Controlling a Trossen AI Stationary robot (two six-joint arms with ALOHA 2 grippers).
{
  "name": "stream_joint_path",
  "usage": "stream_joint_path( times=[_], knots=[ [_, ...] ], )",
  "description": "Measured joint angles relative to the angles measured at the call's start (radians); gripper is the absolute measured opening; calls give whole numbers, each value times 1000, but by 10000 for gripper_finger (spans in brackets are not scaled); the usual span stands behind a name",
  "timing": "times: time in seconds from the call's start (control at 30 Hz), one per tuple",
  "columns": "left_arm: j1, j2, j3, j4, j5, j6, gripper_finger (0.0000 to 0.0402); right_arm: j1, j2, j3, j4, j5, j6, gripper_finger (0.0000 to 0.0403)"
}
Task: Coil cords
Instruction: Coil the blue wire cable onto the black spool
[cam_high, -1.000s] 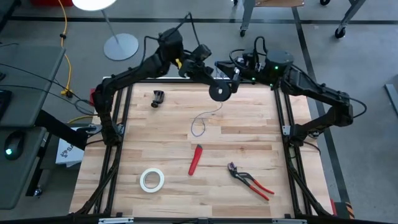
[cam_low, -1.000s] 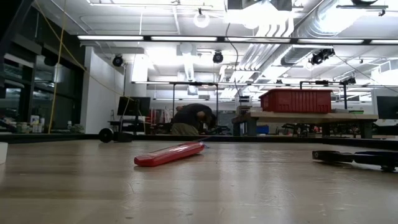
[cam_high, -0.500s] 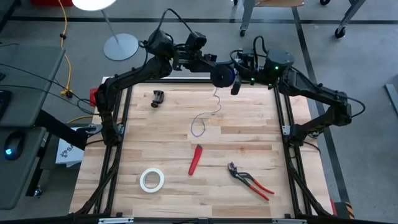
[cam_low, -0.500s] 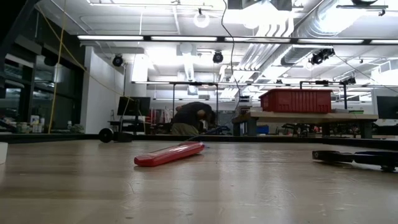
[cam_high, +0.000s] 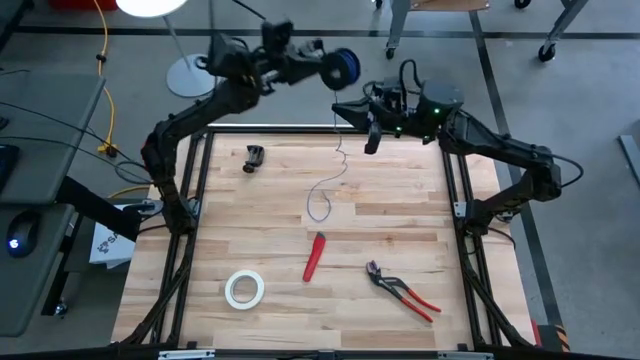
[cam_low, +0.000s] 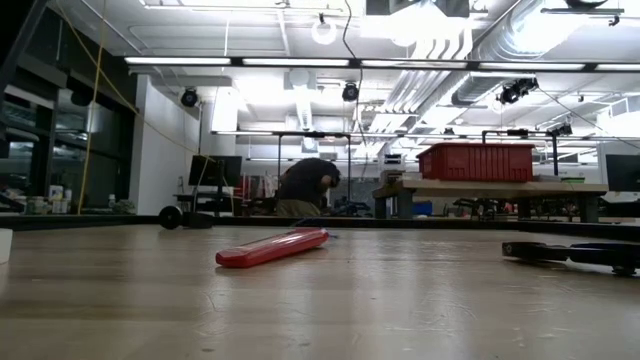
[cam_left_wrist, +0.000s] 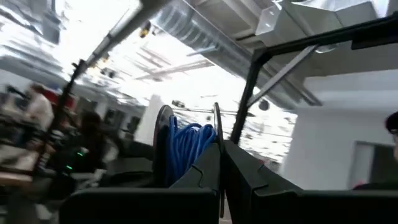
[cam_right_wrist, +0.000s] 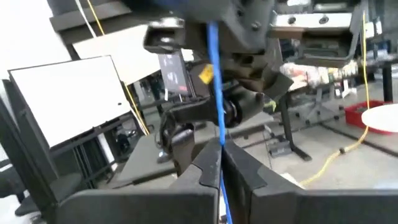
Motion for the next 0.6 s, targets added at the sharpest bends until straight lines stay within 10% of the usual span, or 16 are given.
stream_joint_path(
  times=[0.6],
  knots=[
    [213, -120, 1, -368, 42, 325, 1, -12, -6, -2, -100, 1, -23, 1]
  ],
)
